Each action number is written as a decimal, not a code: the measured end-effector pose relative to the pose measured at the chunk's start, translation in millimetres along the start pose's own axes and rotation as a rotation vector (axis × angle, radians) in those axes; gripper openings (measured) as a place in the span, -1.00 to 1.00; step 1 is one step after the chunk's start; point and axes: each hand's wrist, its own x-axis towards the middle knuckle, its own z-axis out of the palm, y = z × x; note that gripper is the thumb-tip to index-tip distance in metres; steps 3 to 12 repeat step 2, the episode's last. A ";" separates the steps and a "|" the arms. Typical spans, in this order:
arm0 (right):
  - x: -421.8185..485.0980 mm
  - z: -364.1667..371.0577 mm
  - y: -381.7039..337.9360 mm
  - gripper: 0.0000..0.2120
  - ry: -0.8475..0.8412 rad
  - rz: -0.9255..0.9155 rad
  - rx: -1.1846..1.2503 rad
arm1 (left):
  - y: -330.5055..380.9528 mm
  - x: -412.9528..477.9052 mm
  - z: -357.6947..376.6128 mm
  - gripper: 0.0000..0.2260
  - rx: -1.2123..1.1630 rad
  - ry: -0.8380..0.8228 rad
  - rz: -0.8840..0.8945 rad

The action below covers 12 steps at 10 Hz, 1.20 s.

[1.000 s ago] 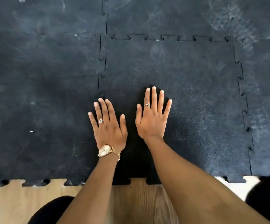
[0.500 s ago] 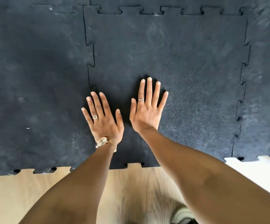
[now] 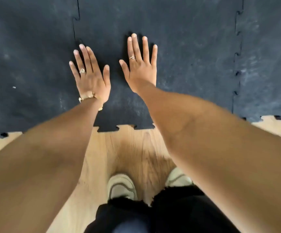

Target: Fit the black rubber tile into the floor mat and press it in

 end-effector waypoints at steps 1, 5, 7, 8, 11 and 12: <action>-43.5 -19.4 37.9 -0.38 -0.184 -0.157 -0.127 | 9.8 -31.4 -22.1 -0.36 0.029 -0.192 0.138; -109.9 -44.8 65.9 -0.37 -0.354 -0.141 -0.104 | 30.8 -86.0 -51.4 -0.41 -0.034 -0.496 0.253; -109.9 -44.8 65.9 -0.37 -0.354 -0.141 -0.104 | 30.8 -86.0 -51.4 -0.41 -0.034 -0.496 0.253; -109.9 -44.8 65.9 -0.37 -0.354 -0.141 -0.104 | 30.8 -86.0 -51.4 -0.41 -0.034 -0.496 0.253; -109.9 -44.8 65.9 -0.37 -0.354 -0.141 -0.104 | 30.8 -86.0 -51.4 -0.41 -0.034 -0.496 0.253; -109.9 -44.8 65.9 -0.37 -0.354 -0.141 -0.104 | 30.8 -86.0 -51.4 -0.41 -0.034 -0.496 0.253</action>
